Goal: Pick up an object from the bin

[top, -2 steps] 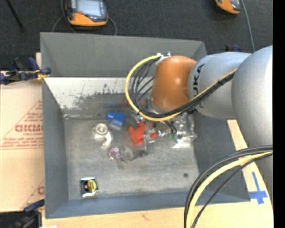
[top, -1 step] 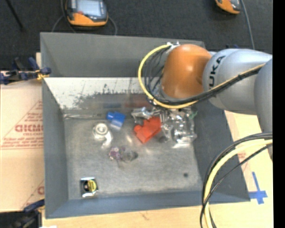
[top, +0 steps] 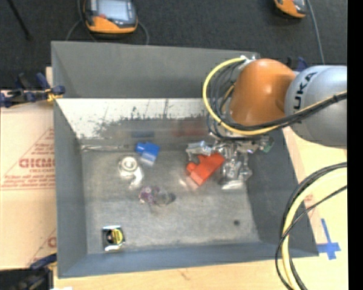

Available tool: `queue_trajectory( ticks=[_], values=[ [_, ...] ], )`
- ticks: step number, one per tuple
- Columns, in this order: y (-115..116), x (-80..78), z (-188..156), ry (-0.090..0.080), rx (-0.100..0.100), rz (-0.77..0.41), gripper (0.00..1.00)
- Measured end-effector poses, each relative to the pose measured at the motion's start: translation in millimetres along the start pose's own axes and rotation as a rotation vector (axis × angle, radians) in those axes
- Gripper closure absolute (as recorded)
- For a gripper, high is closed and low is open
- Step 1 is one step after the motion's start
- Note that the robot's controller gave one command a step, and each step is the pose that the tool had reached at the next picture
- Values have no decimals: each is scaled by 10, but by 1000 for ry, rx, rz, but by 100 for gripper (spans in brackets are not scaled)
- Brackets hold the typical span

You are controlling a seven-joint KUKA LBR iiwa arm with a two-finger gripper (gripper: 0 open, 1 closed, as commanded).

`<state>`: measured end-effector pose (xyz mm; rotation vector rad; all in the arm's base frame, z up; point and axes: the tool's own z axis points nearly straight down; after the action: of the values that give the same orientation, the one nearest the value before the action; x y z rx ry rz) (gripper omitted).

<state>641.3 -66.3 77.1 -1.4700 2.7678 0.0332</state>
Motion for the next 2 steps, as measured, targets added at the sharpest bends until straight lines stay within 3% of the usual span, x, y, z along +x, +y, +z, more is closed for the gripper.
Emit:
queue_trajectory(
  ticks=[1, 2],
  values=[
    [67, -177, 46, 20, -35, -254, 0],
    [40, -157, 18, 25, -32, -252, 100]
  ],
)
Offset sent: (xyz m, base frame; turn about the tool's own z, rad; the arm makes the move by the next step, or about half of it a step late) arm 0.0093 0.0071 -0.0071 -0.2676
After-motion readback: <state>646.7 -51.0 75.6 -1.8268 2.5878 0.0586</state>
